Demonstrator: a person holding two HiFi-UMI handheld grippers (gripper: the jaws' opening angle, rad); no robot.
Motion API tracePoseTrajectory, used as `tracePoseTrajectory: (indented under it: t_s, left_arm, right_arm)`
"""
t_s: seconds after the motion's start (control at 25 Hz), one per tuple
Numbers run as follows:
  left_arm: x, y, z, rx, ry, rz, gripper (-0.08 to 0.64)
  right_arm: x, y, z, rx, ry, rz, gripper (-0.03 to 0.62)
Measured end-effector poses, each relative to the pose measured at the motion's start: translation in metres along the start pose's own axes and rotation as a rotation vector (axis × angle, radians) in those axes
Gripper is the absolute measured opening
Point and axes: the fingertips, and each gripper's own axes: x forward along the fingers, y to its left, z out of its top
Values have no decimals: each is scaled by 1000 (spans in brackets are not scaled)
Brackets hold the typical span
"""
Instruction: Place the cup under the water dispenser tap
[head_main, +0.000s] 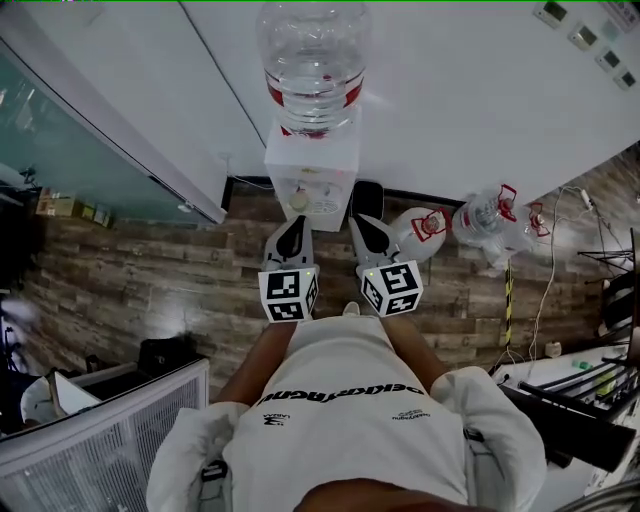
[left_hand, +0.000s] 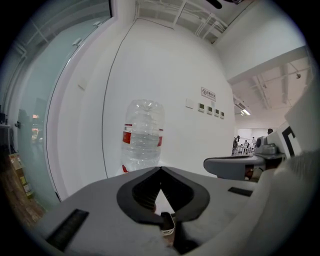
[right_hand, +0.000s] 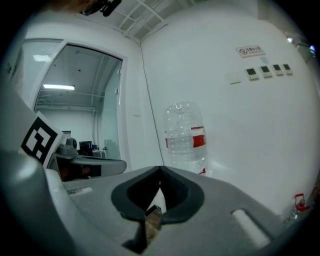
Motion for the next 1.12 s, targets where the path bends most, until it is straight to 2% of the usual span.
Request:
tracePoseTrajectory:
  t_s: [0.28,0.52,1.12]
  left_arm:
    - [-5,0,5,13,-17,7,-3]
    - [-4,0,7,16,-30,-7,-3]
    - [-2,-6,4,7,-36,-40,-2]
  right_arm:
    - [2,6,7,22,-32,25,-2]
    - [4,2,14,15,-57,12,-2]
    - [3,0,9,5,-42,15,-2]
